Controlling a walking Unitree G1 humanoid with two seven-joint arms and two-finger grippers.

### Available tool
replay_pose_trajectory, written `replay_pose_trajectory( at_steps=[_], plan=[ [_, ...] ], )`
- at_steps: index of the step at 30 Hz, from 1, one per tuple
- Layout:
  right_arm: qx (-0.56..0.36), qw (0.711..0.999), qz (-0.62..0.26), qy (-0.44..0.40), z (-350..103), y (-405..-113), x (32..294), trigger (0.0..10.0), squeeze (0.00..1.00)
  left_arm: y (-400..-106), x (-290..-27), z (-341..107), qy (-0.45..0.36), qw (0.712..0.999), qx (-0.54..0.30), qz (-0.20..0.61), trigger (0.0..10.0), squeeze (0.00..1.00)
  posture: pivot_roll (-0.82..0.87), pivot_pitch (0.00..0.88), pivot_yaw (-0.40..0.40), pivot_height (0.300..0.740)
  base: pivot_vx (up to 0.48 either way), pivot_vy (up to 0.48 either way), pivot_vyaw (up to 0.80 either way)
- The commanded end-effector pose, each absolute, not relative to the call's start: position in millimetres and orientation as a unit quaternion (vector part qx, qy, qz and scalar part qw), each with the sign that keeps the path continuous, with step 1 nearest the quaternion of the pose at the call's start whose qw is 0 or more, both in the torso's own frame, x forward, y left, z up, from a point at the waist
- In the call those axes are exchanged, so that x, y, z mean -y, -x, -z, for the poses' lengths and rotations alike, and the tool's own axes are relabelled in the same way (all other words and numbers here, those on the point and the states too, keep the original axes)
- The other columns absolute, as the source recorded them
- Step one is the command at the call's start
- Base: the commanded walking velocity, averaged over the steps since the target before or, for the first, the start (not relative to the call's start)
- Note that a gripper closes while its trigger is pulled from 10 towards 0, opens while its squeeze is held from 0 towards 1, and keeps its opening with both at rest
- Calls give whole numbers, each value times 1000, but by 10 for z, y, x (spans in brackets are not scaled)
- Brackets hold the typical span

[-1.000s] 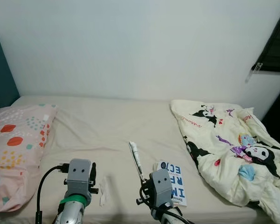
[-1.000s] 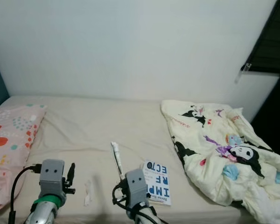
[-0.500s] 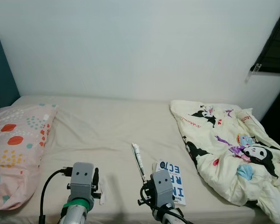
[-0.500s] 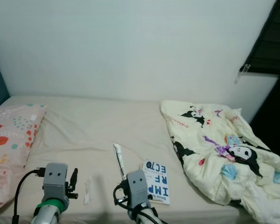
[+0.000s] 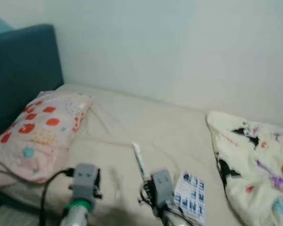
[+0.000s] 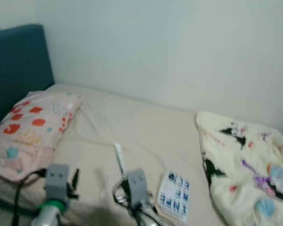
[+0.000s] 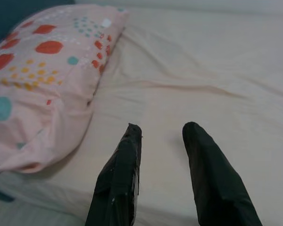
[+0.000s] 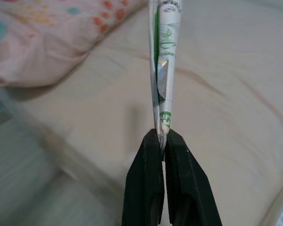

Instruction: Clean up the room

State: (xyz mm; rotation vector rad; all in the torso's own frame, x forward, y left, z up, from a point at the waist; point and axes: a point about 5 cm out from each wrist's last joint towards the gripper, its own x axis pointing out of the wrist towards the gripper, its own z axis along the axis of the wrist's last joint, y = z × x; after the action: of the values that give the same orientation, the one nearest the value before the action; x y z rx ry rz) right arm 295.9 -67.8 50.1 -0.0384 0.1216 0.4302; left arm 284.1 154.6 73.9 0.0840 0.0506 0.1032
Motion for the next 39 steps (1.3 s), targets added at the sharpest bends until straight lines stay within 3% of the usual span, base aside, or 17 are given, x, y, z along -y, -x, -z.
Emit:
replay_pose_trajectory(
  at_steps=[1, 14, 27, 39],
  plan=[
    [-87, 977, -196, 13, -375, -2896, 779, 10000, 0, -2813, -1432, -695, -33, 998, -36, -38, 10000, 0, 42, 21, -45, 740, 0, -480, 800],
    [-81, 976, -200, 17, -384, -2888, 770, 10000, 0, -2799, -1446, -697, -33, 998, -37, -43, 10000, 0, 42, 27, -47, 740, 0, -475, 800],
    [-83, 974, -211, 6, -380, -2867, 728, 10000, 0, -2776, -1467, -704, 1, 998, -39, -49, 10000, 0, 46, 27, -49, 740, 0, 0, 0],
    [-80, 974, -211, -2, -392, -2874, 720, 10000, 0, -2768, -1505, -714, 3, 998, -36, -55, 10000, 0, 51, 25, -49, 740, 0, 360, 0]
  ],
)
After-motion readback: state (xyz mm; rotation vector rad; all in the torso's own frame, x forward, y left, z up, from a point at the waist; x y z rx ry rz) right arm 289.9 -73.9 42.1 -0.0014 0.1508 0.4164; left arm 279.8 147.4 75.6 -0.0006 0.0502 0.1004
